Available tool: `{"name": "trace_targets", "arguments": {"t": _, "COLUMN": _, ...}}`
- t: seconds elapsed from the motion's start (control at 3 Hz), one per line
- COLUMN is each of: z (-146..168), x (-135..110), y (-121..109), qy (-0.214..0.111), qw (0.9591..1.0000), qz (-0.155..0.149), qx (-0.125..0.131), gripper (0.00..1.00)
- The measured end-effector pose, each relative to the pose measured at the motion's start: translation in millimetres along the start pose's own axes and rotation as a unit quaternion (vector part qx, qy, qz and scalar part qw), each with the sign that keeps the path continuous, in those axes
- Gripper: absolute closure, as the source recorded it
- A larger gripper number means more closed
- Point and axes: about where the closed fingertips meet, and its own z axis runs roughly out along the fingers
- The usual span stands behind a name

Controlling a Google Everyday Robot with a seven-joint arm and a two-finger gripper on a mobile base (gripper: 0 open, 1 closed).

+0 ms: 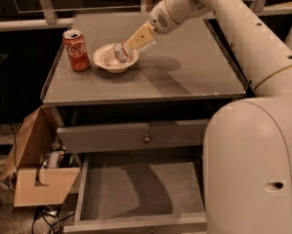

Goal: Place water bottle into middle drawer

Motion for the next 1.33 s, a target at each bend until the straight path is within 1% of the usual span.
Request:
{"name": "trace_targets", "arguments": {"t": 0.67, "z": 1.8, "x": -0.1, "y": 0.3, "qy": -0.001, "qw": 1.0000, "qz": 0.001, "qx": -0.002, "gripper": 0.97}}
{"name": "trace_targets", "arguments": {"t": 1.0, "z": 2.5, "x": -14.7, "y": -2.5, "qy": -0.007, "qw": 1.0000, "qz": -0.003, "qx": -0.002, "gripper": 1.00}}
{"name": "trace_targets", "arguments": {"t": 1.33, "z": -2.8, "x": -37.1, "y": -7.2, "qy": -0.019, "qw": 0.9997, "qz": -0.013, "qx": 0.001, "gripper": 1.00}}
